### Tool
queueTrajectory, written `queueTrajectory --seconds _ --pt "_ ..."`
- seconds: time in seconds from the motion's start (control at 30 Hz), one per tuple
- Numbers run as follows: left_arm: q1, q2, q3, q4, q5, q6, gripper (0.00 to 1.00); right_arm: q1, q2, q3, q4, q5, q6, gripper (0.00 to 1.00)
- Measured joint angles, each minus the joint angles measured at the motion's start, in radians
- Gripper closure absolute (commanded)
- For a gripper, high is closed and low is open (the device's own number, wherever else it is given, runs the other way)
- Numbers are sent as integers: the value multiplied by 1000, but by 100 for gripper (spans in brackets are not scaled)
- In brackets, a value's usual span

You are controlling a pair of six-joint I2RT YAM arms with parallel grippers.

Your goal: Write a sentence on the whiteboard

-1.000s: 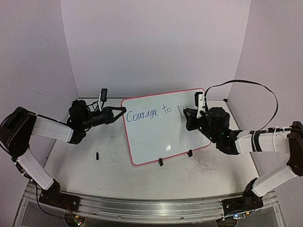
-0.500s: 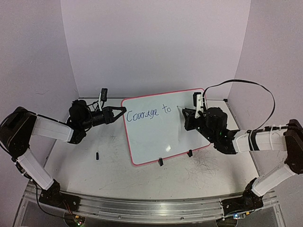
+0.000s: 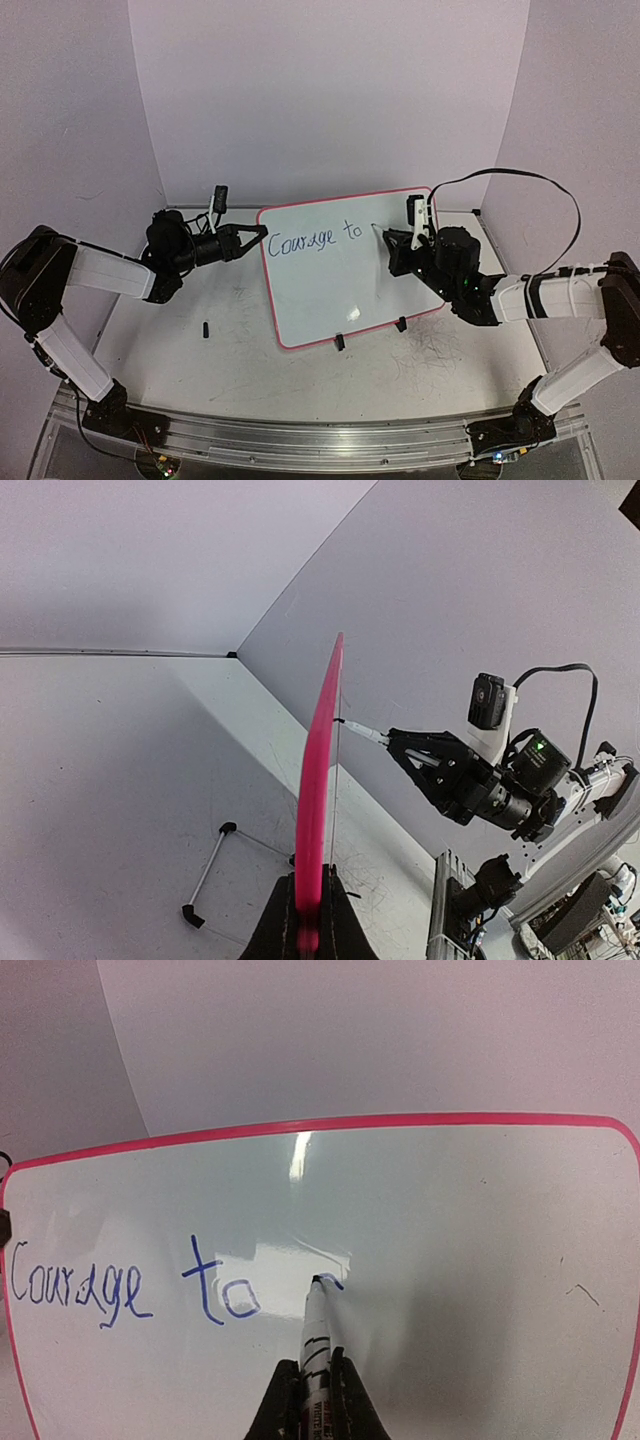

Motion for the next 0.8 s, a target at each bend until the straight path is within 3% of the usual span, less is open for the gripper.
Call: queueTrajectory --seconds 0.8 --pt "-1 0 0 -1 -5 0 100 0 -14 -27 -18 -25 31 100"
